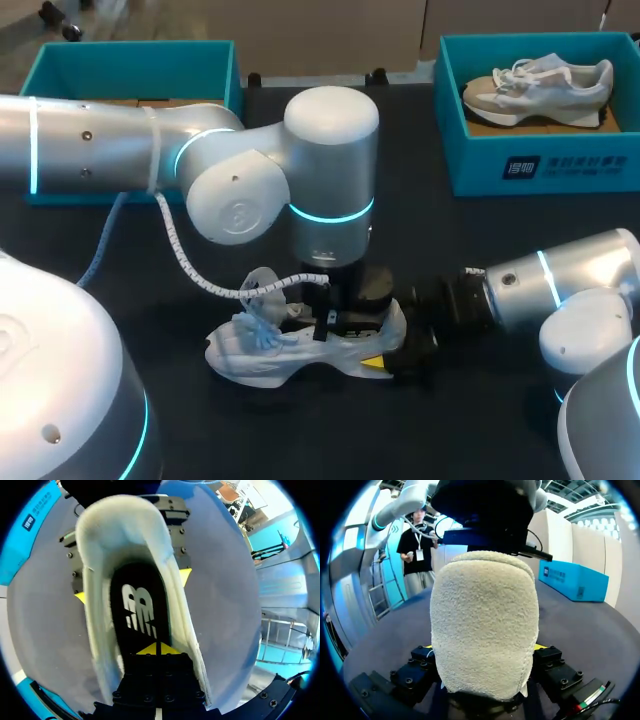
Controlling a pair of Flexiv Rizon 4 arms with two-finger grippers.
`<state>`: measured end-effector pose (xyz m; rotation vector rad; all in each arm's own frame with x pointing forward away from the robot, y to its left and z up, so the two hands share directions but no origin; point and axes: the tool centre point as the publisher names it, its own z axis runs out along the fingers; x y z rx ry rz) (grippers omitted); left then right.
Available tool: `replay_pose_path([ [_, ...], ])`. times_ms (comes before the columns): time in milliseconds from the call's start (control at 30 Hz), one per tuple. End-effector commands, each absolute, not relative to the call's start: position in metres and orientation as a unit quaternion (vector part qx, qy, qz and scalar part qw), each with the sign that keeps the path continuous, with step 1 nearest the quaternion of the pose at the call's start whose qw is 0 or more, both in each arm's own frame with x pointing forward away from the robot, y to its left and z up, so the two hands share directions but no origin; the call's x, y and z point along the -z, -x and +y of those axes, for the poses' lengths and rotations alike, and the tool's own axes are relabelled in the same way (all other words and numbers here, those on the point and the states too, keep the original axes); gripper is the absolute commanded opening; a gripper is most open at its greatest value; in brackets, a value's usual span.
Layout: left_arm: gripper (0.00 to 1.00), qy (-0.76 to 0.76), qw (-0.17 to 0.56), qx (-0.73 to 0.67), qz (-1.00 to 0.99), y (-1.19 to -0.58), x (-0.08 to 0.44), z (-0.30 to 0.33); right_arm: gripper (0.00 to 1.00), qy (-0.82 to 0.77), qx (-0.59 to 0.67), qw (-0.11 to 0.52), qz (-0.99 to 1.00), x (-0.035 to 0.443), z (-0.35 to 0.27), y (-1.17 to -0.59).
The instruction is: Take the shoe out of the shoebox, open the shoe tongue, remove and reinsert the insole, then place the shoe into the shoebox
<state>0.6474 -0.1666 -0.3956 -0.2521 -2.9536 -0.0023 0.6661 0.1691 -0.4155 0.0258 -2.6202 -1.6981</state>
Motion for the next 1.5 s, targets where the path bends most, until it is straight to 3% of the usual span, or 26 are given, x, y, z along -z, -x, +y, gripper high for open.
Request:
replay_pose_path([
  [33, 0.0, 0.086, 0.092, -0.011, -0.992, -0.642, 0.398, -0.155, 0.0, -0.008, 0.542, 0.009, -0.841, 0.415, 0.17, -0.665],
  [67, 0.0, 0.086, 0.095, -0.012, -0.992, -0.641, 0.398, -0.154, 0.0, -0.008, 0.542, 0.009, -0.841, 0.415, 0.17, -0.665],
  [133, 0.33, 0.085, 0.092, -0.011, -0.992, -0.639, 0.399, -0.154, 0.0, -0.008, 0.542, 0.009, -0.841, 0.415, 0.17, -0.665],
  [233, 0.47, 0.086, 0.087, -0.013, -0.992, -0.637, 0.398, -0.153, 0.0, -0.008, 0.542, 0.009, -0.841, 0.415, 0.17, -0.665],
  [267, 0.56, 0.085, 0.086, -0.014, -0.993, -0.637, 0.398, -0.153, 0.0, -0.008, 0.542, 0.009, -0.841, 0.415, 0.17, -0.665],
  [300, 0.56, 0.085, 0.085, -0.015, -0.993, -0.637, 0.399, -0.153, 0.0, -0.008, 0.542, 0.009, -0.841, 0.415, 0.17, -0.665],
  [900, 0.42, 0.048, -0.032, 0.021, -0.998, -0.652, 0.433, -0.164, 0.0, -0.008, 0.542, 0.009, -0.841, 0.415, 0.17, -0.665],
  [1033, 0.27, 0.032, -0.041, 0.03, -0.998, -0.661, 0.434, -0.162, 0.0, -0.008, 0.542, 0.009, -0.841, 0.415, 0.17, -0.665],
  [1167, 0.21, 0.017, -0.043, 0.034, -0.998, -0.671, 0.432, -0.159, 0.0, -0.008, 0.542, 0.009, -0.841, 0.415, 0.17, -0.665],
  [1300, 0.0, 0.005, -0.045, 0.034, -0.998, -0.677, 0.429, -0.155, 0.0, -0.008, 0.542, 0.009, -0.841, 0.415, 0.17, -0.665],
  [1500, 0.0, 0.001, -0.023, 0.016, -1.0, -0.68, 0.42, -0.151, 0.0, -0.008, 0.542, 0.009, -0.841, 0.415, 0.17, -0.665],
])
